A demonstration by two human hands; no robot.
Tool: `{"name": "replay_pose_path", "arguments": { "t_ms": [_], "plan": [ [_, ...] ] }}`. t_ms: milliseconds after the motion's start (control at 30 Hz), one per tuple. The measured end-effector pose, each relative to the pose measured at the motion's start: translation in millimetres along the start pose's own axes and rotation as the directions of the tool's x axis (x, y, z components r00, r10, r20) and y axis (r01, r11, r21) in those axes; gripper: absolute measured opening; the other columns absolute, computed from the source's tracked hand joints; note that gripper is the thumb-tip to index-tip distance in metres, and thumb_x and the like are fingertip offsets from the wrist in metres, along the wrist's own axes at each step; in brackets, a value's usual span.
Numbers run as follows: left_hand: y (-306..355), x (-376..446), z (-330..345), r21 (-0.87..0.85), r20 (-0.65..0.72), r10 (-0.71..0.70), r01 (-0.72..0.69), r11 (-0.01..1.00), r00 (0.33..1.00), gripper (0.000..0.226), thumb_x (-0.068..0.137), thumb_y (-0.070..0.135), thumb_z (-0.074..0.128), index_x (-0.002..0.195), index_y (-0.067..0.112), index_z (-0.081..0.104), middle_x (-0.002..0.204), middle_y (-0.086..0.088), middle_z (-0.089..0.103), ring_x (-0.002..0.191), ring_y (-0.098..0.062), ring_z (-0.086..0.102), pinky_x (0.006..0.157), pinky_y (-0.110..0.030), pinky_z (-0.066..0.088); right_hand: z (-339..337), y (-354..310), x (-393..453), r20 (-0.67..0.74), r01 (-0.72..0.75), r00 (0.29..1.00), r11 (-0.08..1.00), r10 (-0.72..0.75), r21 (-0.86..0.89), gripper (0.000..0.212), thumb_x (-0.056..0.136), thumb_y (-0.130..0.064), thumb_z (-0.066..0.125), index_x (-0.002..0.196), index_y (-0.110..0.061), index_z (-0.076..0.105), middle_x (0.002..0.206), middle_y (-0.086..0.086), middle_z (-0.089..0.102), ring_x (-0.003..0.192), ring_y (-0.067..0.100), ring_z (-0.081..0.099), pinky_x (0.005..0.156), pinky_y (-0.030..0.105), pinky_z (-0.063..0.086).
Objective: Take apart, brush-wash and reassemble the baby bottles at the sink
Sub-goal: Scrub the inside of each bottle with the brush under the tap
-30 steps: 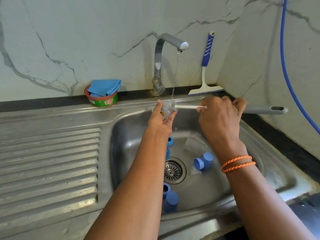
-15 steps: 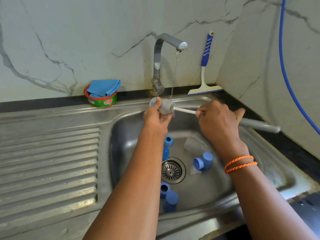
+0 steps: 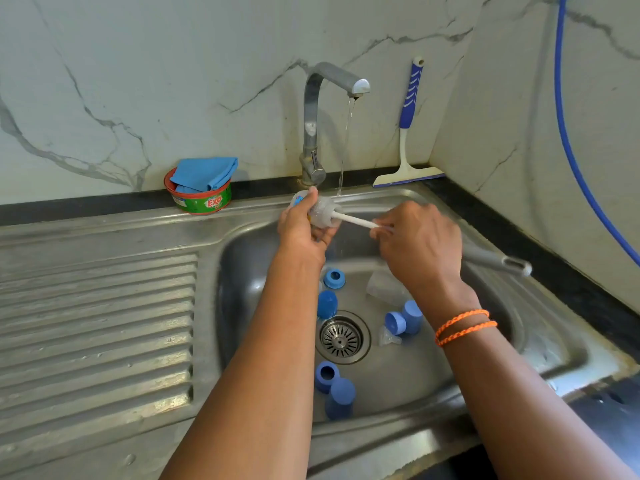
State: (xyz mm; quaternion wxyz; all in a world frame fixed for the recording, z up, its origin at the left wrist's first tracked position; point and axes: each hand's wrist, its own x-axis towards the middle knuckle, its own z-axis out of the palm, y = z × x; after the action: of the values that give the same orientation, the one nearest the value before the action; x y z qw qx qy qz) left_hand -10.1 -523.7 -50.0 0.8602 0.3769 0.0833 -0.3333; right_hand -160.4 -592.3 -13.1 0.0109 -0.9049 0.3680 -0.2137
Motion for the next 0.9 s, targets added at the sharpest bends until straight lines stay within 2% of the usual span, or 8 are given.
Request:
{"name": "replay_pose_path", "arguments": {
  "t_ms": [100,233,300,400,500,667,800,900],
  "plan": [
    [-1,0,3,0.088,0.000,0.080,-0.079,0.993,0.997,0.056,0.080,0.022,0.090,0.126,0.014,0.059,0.119,-0.017,0.069,0.099,-0.034,0.075,0.074,-0.047,0.065,-7,-9,-2,-0.021,0.022,0.999,0.993,-0.025,-0.112,0.020,0.105,-0.030,0.058,0.114,-0.018,0.071,0.095,0.008,0.063,0.078,0.026,0.044,0.071,0.035,0.033],
    [-3,-1,0,0.084,0.007,0.058,-0.059,0.995,0.998,0.053,0.084,0.021,0.087,0.130,0.013,0.060,0.123,-0.017,0.066,0.104,-0.036,0.071,0.077,-0.049,0.065,-2,-16,-6,0.053,0.106,0.993,0.991,-0.102,-0.084,0.020,0.106,-0.030,0.058,0.118,-0.016,0.065,0.097,0.005,0.056,0.080,0.023,0.054,0.070,0.035,0.041],
    [0,0,-4,0.034,0.020,0.039,-0.040,0.999,0.999,0.048,0.089,0.018,0.082,0.131,0.011,0.061,0.125,-0.017,0.064,0.106,-0.036,0.069,0.079,-0.050,0.065,1,-8,-1,0.089,0.104,0.990,0.994,-0.105,0.013,0.024,0.105,-0.034,0.061,0.118,-0.017,0.070,0.100,0.004,0.063,0.080,0.022,0.058,0.068,0.035,0.043],
    [5,-2,-8,-0.019,0.068,-0.022,0.023,1.000,0.997,0.026,0.094,0.013,0.075,0.115,0.008,0.061,0.126,-0.020,0.062,0.107,-0.037,0.068,0.084,-0.051,0.063,8,3,4,0.172,0.042,0.982,0.979,-0.077,0.201,0.023,0.100,-0.042,0.066,0.112,-0.026,0.078,0.095,0.001,0.068,0.079,0.021,0.063,0.068,0.036,0.050],
    [9,-6,-11,-0.136,0.085,-0.068,0.079,0.988,0.994,0.026,0.094,0.010,0.075,0.114,0.007,0.058,0.125,-0.024,0.062,0.105,-0.042,0.070,0.089,-0.056,0.061,12,5,0,0.187,-0.016,0.981,0.937,-0.053,0.350,0.019,0.100,-0.042,0.067,0.107,-0.030,0.080,0.088,-0.004,0.071,0.076,0.020,0.065,0.072,0.042,0.058],
    [11,-9,-11,-0.153,0.051,-0.063,0.070,0.986,0.997,0.025,0.094,0.012,0.076,0.109,0.007,0.057,0.122,-0.025,0.062,0.105,-0.042,0.070,0.076,-0.053,0.063,13,8,0,0.036,0.022,0.999,0.982,-0.030,0.189,0.025,0.106,-0.039,0.058,0.111,-0.026,0.079,0.087,-0.001,0.067,0.072,0.023,0.057,0.063,0.033,0.038],
    [8,-5,-8,0.011,0.063,0.046,-0.047,0.999,0.997,0.040,0.092,0.009,0.077,0.128,0.012,0.061,0.129,-0.021,0.061,0.107,-0.040,0.070,0.086,-0.057,0.062,12,-1,2,0.042,0.040,0.998,0.994,-0.044,0.102,0.025,0.106,-0.036,0.057,0.115,-0.020,0.074,0.096,0.004,0.063,0.077,0.025,0.057,0.068,0.035,0.042],
    [11,-8,-6,0.042,0.076,0.087,-0.090,0.995,0.993,0.045,0.092,0.010,0.076,0.134,0.013,0.060,0.130,-0.019,0.061,0.109,-0.039,0.069,0.082,-0.053,0.064,11,1,9,0.067,0.086,0.993,0.988,-0.096,0.132,0.025,0.104,-0.037,0.060,0.110,-0.020,0.076,0.090,0.004,0.063,0.076,0.025,0.059,0.065,0.034,0.041]
  ]
}}
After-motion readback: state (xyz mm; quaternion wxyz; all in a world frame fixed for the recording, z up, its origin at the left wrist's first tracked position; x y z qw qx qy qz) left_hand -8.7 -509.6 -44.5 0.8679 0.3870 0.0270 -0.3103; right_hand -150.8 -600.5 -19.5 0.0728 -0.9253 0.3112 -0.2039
